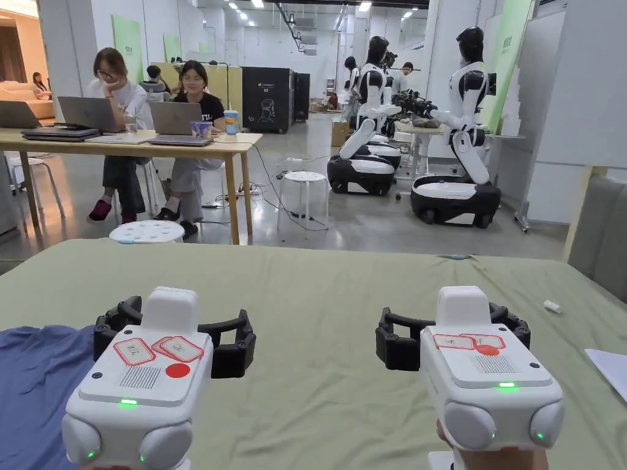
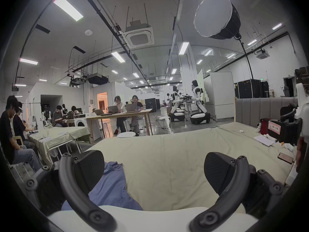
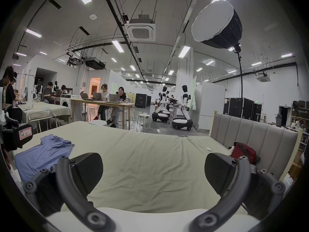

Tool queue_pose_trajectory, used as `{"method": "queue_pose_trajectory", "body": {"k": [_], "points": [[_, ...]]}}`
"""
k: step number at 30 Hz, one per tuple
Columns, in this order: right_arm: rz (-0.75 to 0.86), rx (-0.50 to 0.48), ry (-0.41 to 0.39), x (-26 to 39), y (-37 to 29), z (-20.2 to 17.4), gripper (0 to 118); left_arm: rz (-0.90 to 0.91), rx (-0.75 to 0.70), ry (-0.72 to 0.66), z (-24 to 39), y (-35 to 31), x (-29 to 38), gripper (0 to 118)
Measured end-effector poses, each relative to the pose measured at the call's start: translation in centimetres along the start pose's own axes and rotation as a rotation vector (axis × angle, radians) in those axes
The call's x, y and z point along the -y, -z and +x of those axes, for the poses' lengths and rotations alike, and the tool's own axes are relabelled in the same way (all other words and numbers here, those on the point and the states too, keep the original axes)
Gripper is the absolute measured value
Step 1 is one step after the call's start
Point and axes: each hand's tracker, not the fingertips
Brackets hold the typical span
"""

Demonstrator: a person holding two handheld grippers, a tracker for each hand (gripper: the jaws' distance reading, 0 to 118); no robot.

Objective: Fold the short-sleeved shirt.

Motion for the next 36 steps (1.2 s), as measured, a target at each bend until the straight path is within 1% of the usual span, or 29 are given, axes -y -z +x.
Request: {"method": "queue_pose_trajectory", "body": {"k": [6, 24, 36], "points": [[0.0, -0.001, 0.015, 0.06, 0.03, 0.68, 118, 0.002, 0.0, -0.008, -0.02, -0.04, -0.08, 118], [0.005, 0.007, 0.01, -0.36, -0.46, 0.59, 118, 0.001, 0.005, -0.014, 0.15, -0.12, -0.08, 118], [0.008, 0.006, -0.011, -0.4, -0.66, 0.38, 118, -0.001, 0.008, -0.015, 0.27, 0.05, -0.03, 118]]}}
